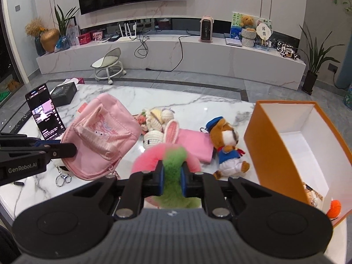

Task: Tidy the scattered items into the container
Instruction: 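Carry the backpack and pompom to the box while the right gripper releases the pompom inside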

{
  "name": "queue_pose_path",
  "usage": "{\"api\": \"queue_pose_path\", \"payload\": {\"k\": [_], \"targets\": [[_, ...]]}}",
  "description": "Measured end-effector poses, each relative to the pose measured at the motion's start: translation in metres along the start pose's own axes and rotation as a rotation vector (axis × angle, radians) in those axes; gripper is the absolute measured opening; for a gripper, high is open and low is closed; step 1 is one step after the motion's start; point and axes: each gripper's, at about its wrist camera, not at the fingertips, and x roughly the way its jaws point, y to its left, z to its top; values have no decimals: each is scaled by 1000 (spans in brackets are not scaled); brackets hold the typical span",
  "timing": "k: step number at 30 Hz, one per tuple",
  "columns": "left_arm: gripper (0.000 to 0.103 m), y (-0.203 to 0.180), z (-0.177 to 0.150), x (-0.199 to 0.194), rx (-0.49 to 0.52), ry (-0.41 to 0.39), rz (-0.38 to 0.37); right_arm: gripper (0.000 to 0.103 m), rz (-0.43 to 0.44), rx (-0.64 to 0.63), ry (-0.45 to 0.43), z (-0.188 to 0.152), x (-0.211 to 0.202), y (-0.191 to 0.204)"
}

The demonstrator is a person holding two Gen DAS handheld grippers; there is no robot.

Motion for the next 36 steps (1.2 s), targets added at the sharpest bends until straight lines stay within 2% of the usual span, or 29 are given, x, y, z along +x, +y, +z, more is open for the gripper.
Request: {"api": "queue_pose_path", "payload": {"k": [7,13,26,27,28,30,36], "targets": [[9,-18,6,0,30,-2,-13,14,-11,15,-17,0,-12,-17],[9,-45,24,1,70,-24,-39,14,-34,27,-37,5,-26,-37],[9,-135,79,5,179,-81,-145,12,-132,62,-110,32,-69,-100],[9,-141,82,6,186,-84,-151,11,-142,66,-115,33,-72,-106],[9,-147,85,7,193,-87,-157,3,-151,70,-119,35,-75,-112],[9,-158,90,12,201,-88,-168,0,-170,78,-123,38,-80,-125],[9,-186,100,28,222,-84,-189,0,-226,91,-121,41,-87,-164]]}}
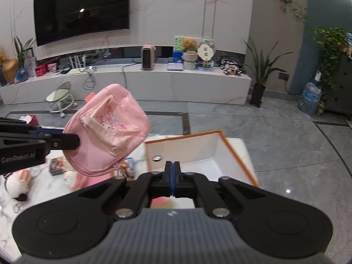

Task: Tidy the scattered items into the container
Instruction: 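Carry the backpack and pompom to the box while the right gripper releases the pompom inside, then hold the pink backpack over the orange box while the right gripper carries the pompom there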

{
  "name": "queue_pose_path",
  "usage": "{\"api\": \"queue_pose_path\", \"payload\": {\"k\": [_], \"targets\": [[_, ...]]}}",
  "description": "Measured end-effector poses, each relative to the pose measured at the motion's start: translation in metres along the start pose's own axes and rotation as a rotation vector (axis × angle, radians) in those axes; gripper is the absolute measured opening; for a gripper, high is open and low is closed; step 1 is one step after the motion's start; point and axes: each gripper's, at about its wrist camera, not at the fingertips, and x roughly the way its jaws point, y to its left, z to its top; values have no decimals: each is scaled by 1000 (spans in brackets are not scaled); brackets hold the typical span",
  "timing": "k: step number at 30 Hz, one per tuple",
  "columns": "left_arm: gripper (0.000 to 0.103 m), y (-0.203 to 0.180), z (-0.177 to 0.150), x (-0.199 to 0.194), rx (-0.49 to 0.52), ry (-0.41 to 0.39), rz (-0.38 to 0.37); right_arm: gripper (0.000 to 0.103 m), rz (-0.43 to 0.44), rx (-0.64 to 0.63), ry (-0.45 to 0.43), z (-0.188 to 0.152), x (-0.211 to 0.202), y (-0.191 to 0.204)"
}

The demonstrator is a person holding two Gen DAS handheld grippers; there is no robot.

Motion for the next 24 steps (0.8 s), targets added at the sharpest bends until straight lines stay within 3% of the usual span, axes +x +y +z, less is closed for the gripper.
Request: {"api": "queue_pose_path", "payload": {"k": [6,11,14,15,16,18,24], "targets": [[9,-8,-4,26,5,32,-15,0,-20,29,24,-5,11,-29],[9,2,-11,30,-14,46,-14,0,50,24,73,-21,26,-20],[9,13,-14,27,-28,49,-2,7,100,15,85,-29,34,-4],[9,17,-15,25,-31,50,3,14,119,11,88,-32,37,2],[9,20,-16,23,-33,50,7,34,138,8,90,-35,39,9],[9,30,-19,17,-37,50,18,48,164,-1,89,-42,43,26],[9,57,-29,1,-61,49,45,59,207,-25,188,-74,76,69]]}}
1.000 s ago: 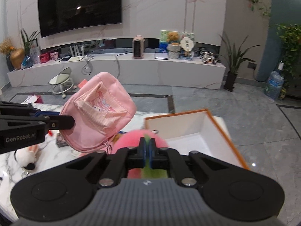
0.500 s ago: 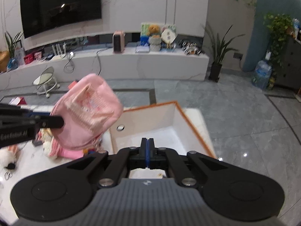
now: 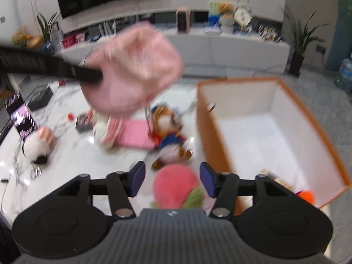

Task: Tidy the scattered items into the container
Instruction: 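Hold the pink backpack over the orange box while the right gripper carries the pompom there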

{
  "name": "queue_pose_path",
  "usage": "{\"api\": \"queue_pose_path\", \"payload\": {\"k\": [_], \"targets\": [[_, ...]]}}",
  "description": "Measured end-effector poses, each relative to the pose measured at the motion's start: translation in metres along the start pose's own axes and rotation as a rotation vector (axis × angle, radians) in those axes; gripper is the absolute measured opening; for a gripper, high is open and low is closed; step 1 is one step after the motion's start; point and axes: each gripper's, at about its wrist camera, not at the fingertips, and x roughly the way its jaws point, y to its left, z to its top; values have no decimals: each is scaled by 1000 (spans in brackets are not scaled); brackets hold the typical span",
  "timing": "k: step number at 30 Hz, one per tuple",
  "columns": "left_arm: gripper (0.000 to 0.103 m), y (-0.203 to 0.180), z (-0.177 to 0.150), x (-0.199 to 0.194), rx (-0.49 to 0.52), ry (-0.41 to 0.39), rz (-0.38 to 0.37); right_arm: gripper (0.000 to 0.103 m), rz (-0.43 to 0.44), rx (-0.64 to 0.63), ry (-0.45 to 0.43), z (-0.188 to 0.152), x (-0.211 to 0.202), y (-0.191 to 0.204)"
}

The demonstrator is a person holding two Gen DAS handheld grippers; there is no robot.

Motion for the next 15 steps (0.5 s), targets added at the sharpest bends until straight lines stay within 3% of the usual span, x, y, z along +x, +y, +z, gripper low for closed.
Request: {"api": "queue_pose_path", "payload": {"k": [7,15], "targets": [[9,25,-9,-7,-20,5,25,68,-59,-5,73,-17,45,14],[9,50,-28,5,-58,54,48,69,-103,-28,128,-18,82,14]]}}
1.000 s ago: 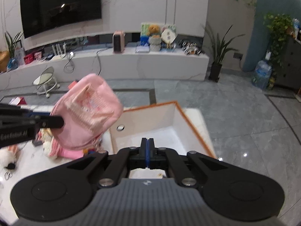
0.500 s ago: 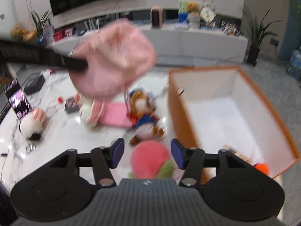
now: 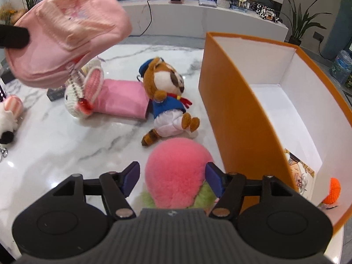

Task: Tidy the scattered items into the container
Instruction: 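Hold the pink backpack over the orange box while the right gripper carries the pompom there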

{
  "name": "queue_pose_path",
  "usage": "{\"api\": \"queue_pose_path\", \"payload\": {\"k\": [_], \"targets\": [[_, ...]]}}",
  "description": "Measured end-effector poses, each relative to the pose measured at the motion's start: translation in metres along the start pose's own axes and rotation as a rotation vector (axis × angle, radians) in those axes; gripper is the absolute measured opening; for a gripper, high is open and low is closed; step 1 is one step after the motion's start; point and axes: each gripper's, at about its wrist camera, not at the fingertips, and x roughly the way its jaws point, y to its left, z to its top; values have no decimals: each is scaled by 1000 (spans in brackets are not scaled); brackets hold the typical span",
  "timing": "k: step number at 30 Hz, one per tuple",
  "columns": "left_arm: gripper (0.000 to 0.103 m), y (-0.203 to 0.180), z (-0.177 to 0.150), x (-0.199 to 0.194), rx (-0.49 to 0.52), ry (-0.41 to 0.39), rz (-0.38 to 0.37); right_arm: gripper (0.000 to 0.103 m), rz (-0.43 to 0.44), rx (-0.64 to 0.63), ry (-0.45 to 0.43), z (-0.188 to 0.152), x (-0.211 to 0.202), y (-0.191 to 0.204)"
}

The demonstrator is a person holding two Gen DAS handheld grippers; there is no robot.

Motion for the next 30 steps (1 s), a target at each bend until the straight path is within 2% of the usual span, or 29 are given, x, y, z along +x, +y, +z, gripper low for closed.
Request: {"api": "queue_pose_path", "payload": {"k": [6,8,9,20,22,24,27,30], "targets": [[9,6,-6,11,-12,24,-3,68,-26,-33,53,-1,21,5],[9,7,-6,12,-14,24,-4,58,-31,-41,69,-1,26,5],[9,7,-6,13,-15,25,-5,49,-38,-45,81,-1,27,5],[9,4,-8,9,-5,22,-11,42,-37,-43,84,-1,14,3],[9,2,-7,8,-2,22,-13,30,-35,-41,74,1,7,3],[9,-1,-5,6,2,16,-16,10,-35,-41,64,4,-2,3],[9,-5,-3,4,4,6,-21,3,-34,-44,61,9,-13,2],[9,-8,-3,2,4,2,-25,2,-28,-49,68,8,-16,1]]}}
